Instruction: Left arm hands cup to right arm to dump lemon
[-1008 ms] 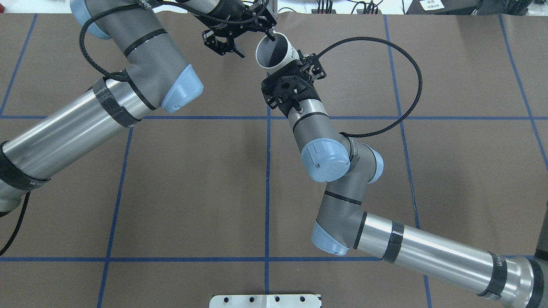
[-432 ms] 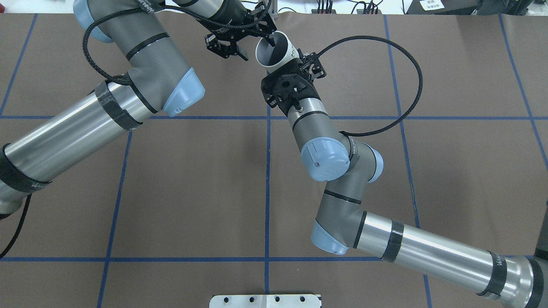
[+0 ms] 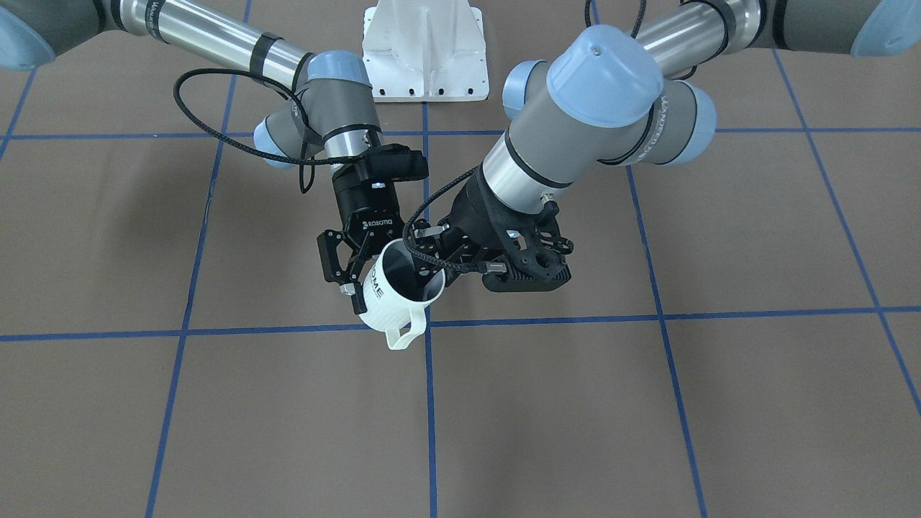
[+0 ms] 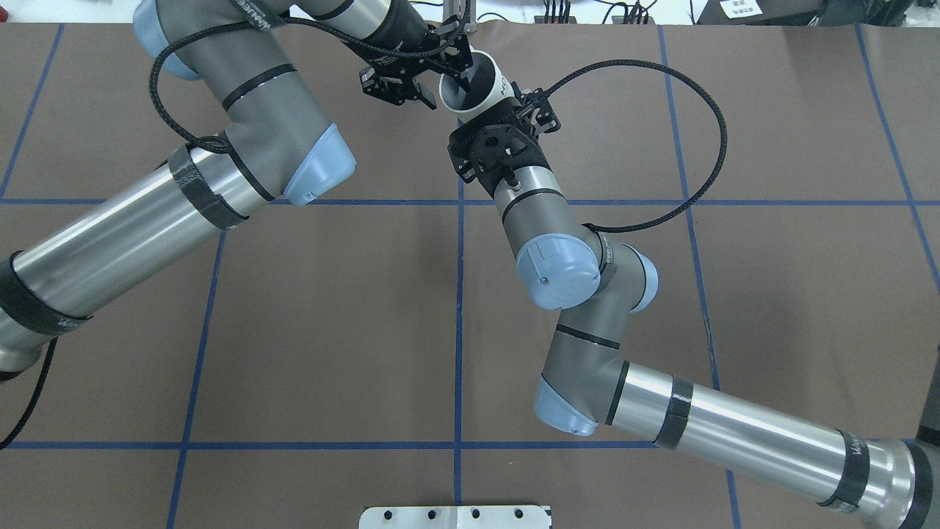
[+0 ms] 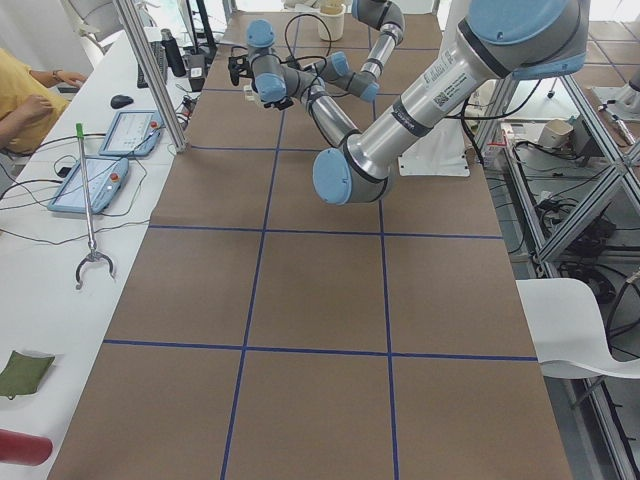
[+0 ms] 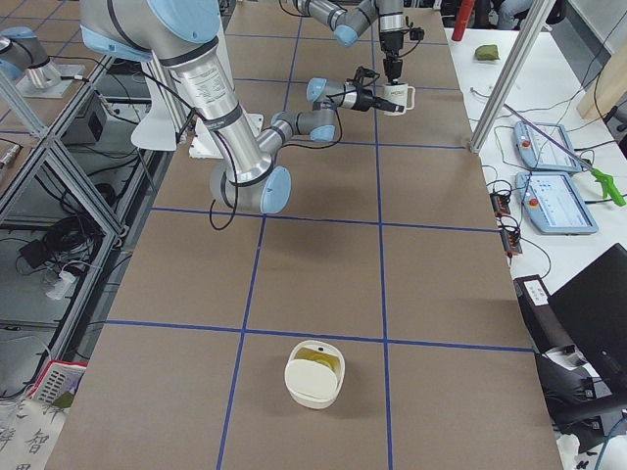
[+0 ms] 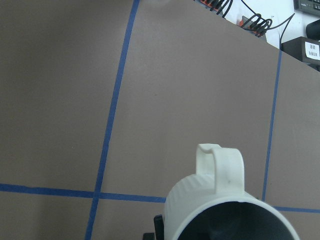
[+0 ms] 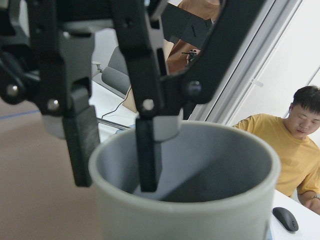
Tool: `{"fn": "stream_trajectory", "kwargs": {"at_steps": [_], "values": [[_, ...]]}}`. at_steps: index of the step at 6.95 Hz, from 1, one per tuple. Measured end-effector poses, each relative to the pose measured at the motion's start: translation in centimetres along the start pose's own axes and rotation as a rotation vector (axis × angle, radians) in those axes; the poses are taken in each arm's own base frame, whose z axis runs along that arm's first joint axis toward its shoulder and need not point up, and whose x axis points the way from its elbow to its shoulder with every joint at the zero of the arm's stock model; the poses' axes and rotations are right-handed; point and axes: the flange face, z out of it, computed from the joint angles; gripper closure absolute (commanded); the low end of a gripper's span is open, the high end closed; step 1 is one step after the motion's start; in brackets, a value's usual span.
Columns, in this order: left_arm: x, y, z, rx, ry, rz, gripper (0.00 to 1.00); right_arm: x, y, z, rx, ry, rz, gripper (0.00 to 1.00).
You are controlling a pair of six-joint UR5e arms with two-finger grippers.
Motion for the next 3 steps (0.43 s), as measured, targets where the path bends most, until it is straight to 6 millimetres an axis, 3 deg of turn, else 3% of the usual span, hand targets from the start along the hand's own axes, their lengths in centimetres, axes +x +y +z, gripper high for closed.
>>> {"fn": "stream_trajectory", "kwargs": {"at_steps": [2,3], "values": [[0.1,0.38,0.29,-0.005,0.003,0.006,0.65,0.02,0.04,0.01,0.0,0.0,0.0,1.0],[0.13,0.49,0.38,-0.007,0.004,0.007,0.71,0.02,0.04,0.0,0.0,0.0,0.0,1.0]]}}
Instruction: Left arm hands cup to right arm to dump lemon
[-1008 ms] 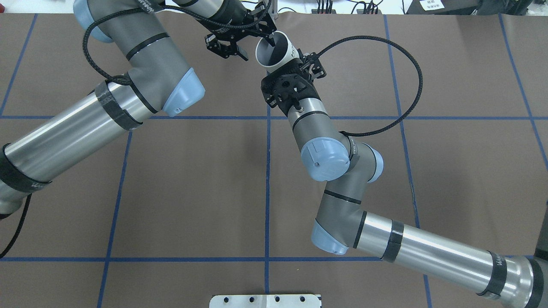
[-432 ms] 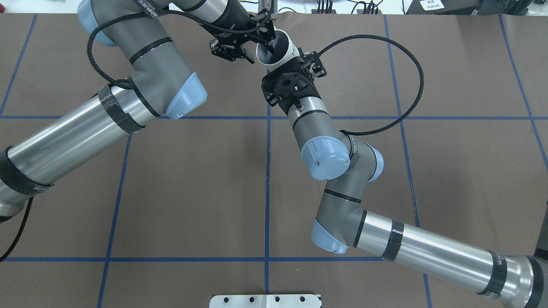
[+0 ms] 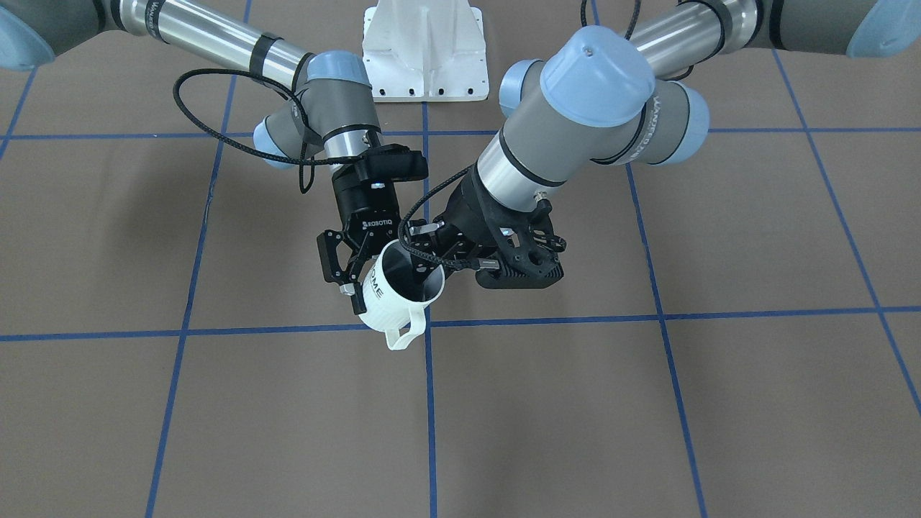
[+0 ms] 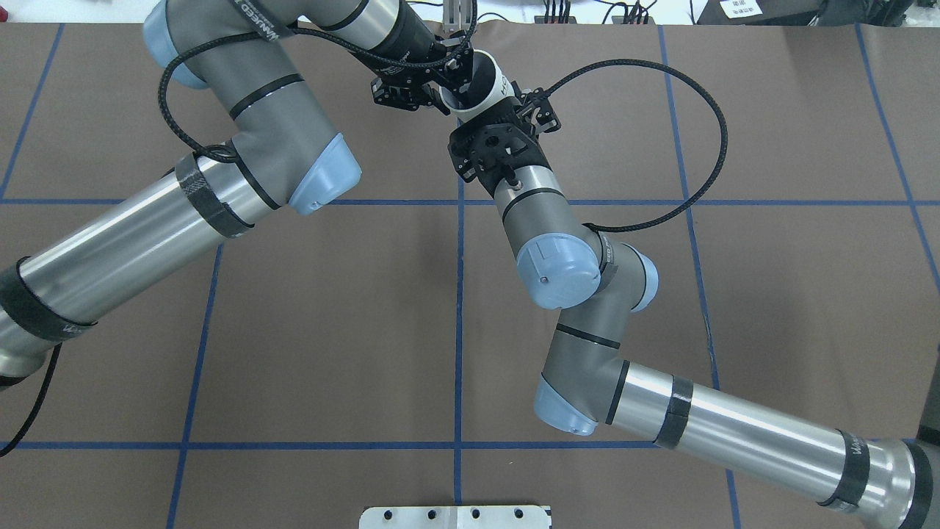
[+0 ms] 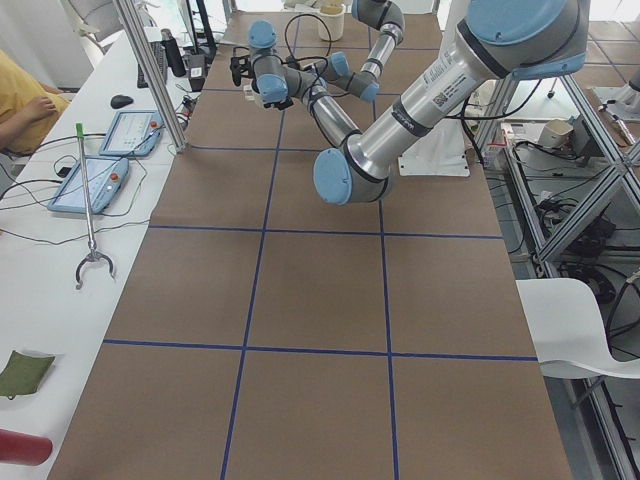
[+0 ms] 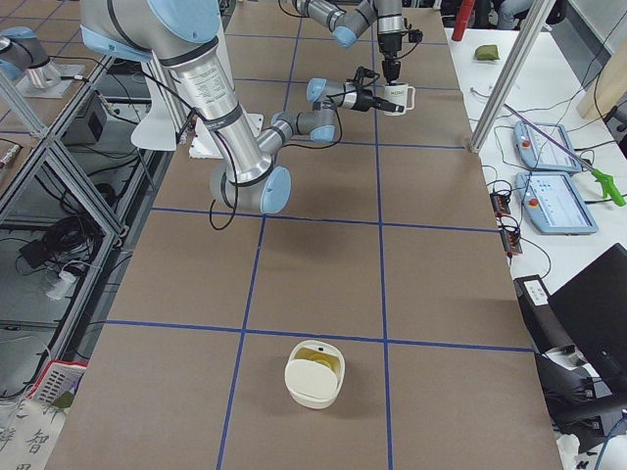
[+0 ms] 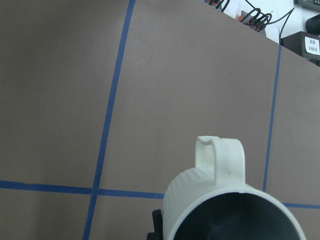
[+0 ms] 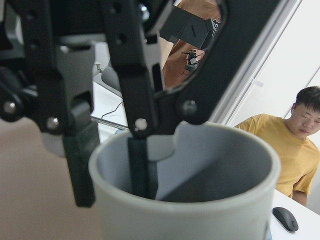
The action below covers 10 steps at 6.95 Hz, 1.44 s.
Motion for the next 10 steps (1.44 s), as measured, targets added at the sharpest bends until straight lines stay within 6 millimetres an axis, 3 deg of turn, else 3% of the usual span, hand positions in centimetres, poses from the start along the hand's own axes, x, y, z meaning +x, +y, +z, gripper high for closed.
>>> {"fn": "stream_trajectory", "kwargs": {"at_steps": [1,2,3,4,7,10], "values": [[0.0,0.0,0.0,-0.001,0.0,0.001,0.93,0.0,0.0,0.0,0.0,0.0,0.0,1.0],[-0.1,0.0,0.1,-0.001,-0.002,0.0,1.0,0.0,0.1,-0.1,0.0,0.0,0.0,1.0],[-0.3,-0.1,0.2,0.0,-0.005,-0.003,1.0,0.1,0.2,-0.1,0.0,0.0,-0.001,0.25],[-0.3,-0.1,0.2,0.003,-0.007,-0.005,1.0,0.1,0.2,-0.1,0.001,-0.001,0.001,0.02],[-0.4,-0.2,0.3,0.006,-0.011,-0.008,1.0,0.8,0.5,-0.7,0.007,-0.005,0.03,0.01],[-0.6,-0.4,0.4,0.007,-0.015,-0.012,1.0,1.2,1.1,-3.5,0.016,-0.032,0.045,0.01]]}}
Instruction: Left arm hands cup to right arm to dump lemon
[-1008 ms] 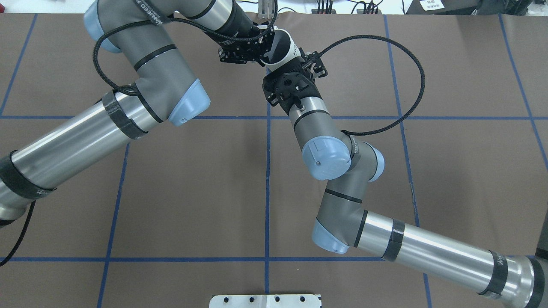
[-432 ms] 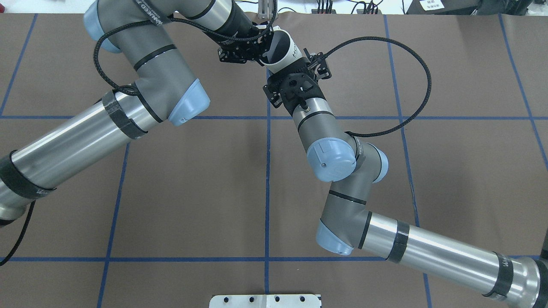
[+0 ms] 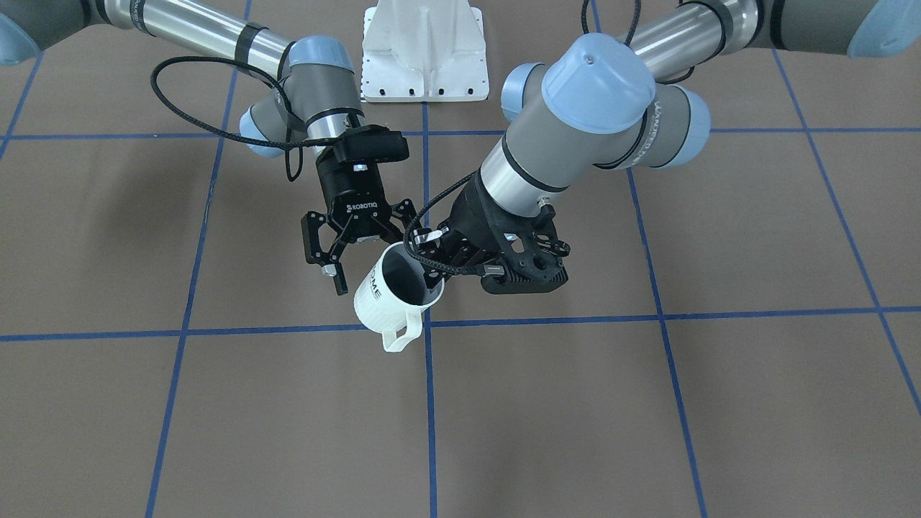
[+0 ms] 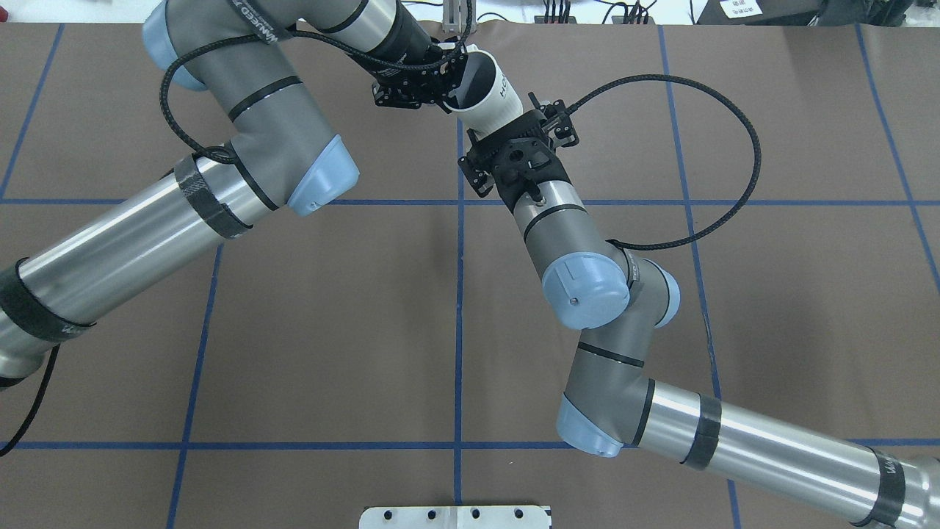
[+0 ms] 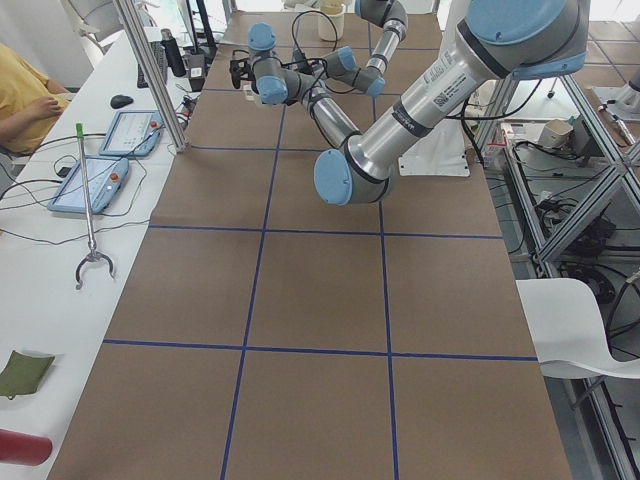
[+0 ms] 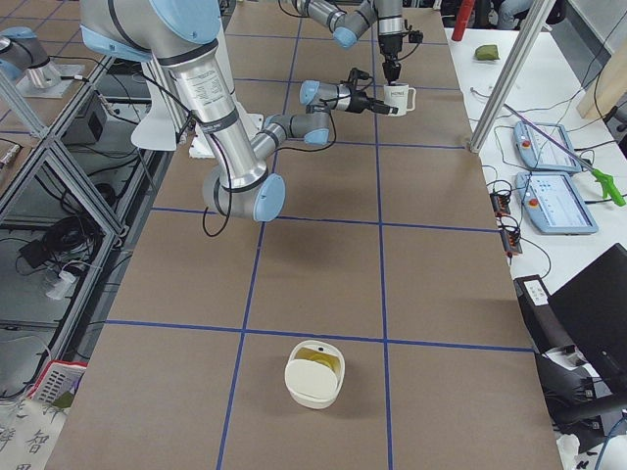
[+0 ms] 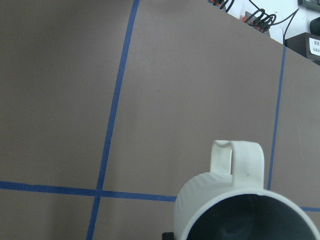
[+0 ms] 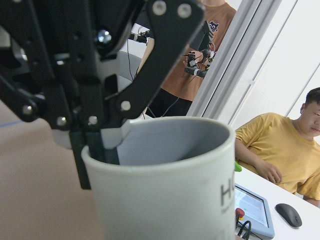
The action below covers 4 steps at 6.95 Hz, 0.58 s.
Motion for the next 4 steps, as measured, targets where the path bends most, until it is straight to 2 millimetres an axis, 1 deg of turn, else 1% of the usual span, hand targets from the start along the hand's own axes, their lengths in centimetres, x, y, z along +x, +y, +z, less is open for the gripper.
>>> {"fn": "stream_trajectory", "kwargs": {"at_steps": [2,3,4], "values": [[0.0,-0.1,-0.2,0.003,0.0,0.0,1.0,-0.8,0.3,-2.4,0.008,-0.019,0.008,0.01],[-0.1,-0.4,-0.4,0.007,-0.001,0.0,1.0,-0.7,0.2,-4.0,0.016,-0.029,0.016,0.01],[-0.2,-0.9,-0.6,0.013,-0.003,-0.001,1.0,0.0,0.2,-5.7,0.025,-0.04,0.028,0.01]]}}
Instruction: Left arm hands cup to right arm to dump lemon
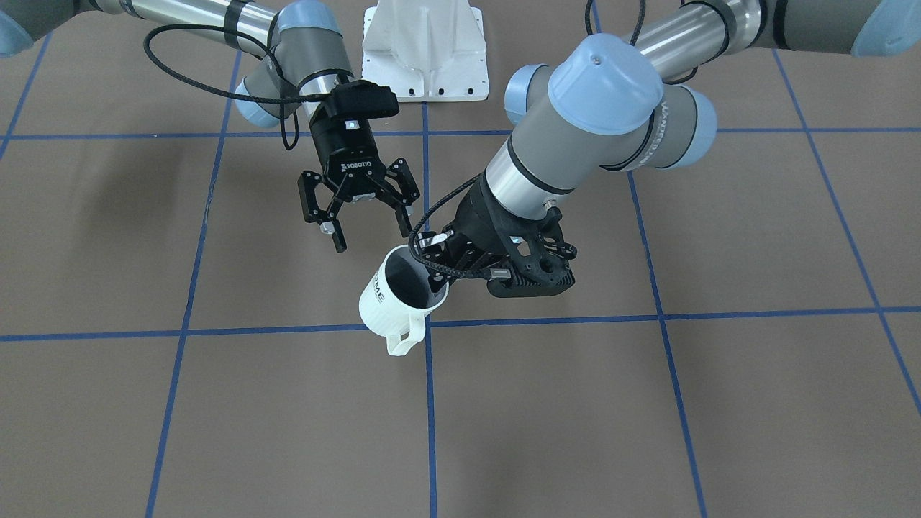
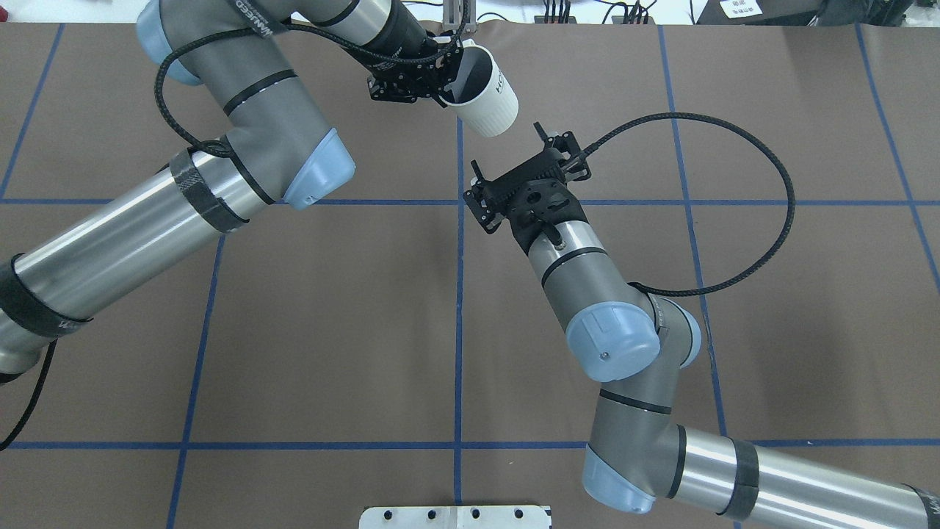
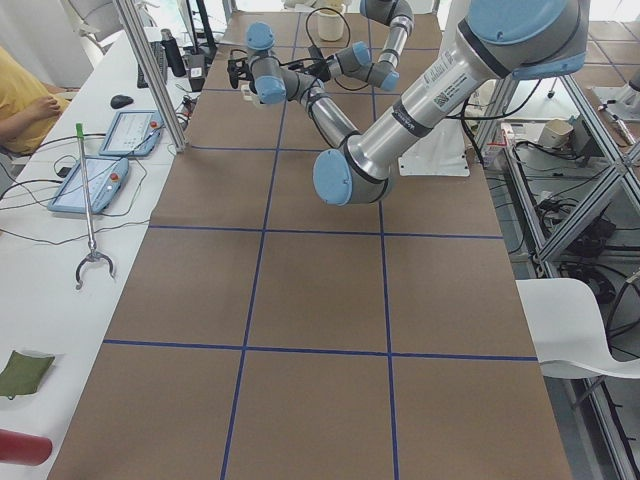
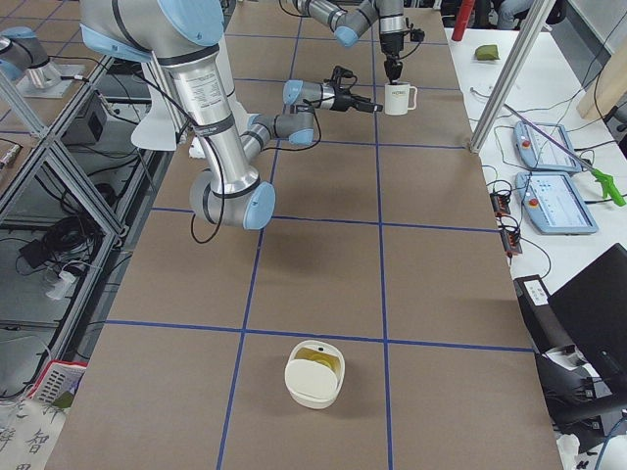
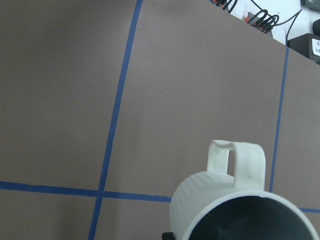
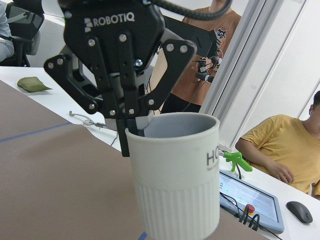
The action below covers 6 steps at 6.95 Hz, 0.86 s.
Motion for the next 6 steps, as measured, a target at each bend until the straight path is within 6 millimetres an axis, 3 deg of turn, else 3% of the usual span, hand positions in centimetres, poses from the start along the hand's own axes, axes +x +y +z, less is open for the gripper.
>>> {"fn": "stream_trajectory", "kwargs": {"at_steps": [1,3,6], "values": [[-0.3,-0.6,-0.3,0.008,-0.003,-0.003,1.0,0.7,-0.3,-1.3,0.011,-0.005,0.017,0.02],[-2.2,-2.2,-0.9,0.028,-0.023,0.007,1.0,1.8,-1.3,-1.5,0.022,0.008,0.051,0.06],[-7.1,-5.0,-2.0,0.057,-0.063,0.03,1.0,6.1,-4.8,3.7,-0.123,0.067,0.12,0.03]]}}
